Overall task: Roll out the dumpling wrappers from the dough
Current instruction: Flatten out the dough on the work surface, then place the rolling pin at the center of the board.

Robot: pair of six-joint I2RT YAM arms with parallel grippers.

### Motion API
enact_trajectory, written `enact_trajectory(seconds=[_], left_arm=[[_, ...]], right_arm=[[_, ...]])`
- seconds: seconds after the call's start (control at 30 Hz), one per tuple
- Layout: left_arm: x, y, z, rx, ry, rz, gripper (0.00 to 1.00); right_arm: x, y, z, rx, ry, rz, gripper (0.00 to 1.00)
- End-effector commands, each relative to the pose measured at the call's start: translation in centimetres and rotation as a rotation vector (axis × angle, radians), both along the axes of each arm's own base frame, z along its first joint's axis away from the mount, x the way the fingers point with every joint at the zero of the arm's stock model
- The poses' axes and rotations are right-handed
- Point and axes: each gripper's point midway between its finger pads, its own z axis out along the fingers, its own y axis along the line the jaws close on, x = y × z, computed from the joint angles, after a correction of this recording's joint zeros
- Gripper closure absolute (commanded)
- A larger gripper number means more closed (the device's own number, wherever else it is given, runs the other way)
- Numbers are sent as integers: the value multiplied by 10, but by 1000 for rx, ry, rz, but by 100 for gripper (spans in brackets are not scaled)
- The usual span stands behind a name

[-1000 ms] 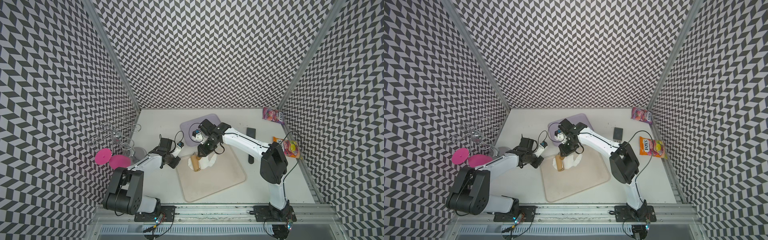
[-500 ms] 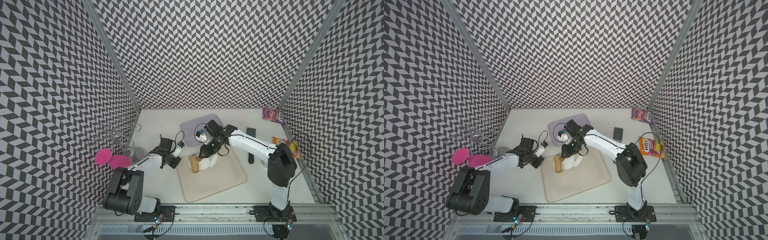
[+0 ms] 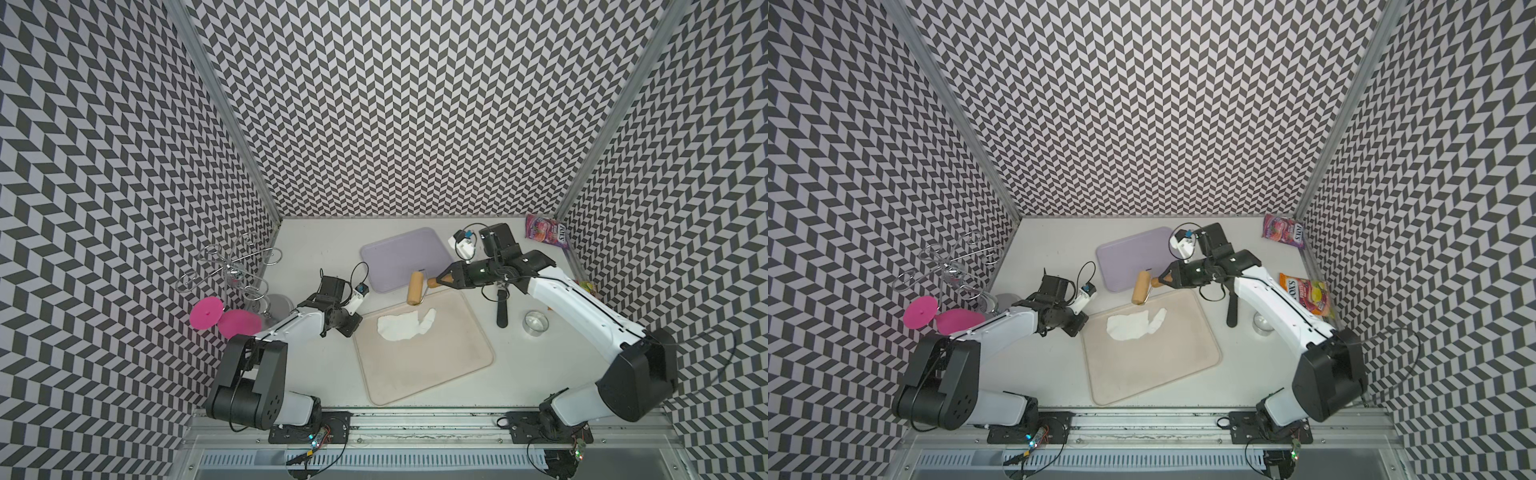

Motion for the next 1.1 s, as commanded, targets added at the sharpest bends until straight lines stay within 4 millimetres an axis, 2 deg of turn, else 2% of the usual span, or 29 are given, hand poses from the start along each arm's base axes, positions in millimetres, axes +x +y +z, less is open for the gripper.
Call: enact_trajectory(seconds=[0.0, 0.1, 0.17, 0.33, 0.43, 0.6, 0.7, 0.8, 0.87, 0.97, 1.07], left_arm=[[-4, -11, 7, -34, -20, -73, 100], [-11, -16, 8, -55, -11, -117, 100], [-18, -20, 8, -65, -1, -159, 100], [-29, -21, 6, -53, 13, -229, 100], [-26, -17, 3, -27, 9, -216, 100], [-9, -10, 0, 6, -11, -141, 100], [3, -8, 4, 4, -40, -93, 99], [11, -10, 11, -12, -60, -69, 90], [16, -12, 16, -24, -71, -64, 70], [22, -15, 24, -37, -88, -65, 64], [30, -15, 32, -36, -101, -60, 51]], right_arm=[[26, -29, 30, 70, -127, -156, 100], [29, -51, 31, 74, -146, -220, 100], [29, -59, 29, 62, -152, -241, 100], [29, -66, 25, 31, -144, -245, 100], [30, -68, 24, 29, -149, -253, 100], [32, -65, 22, 43, -149, -249, 100], [36, -66, 23, 46, -153, -260, 100], [44, -77, 26, 43, -178, -328, 100], [51, -91, 27, 50, -194, -417, 100], [60, -108, 27, 91, -222, -507, 100], [70, -119, 23, 134, -226, -578, 100]])
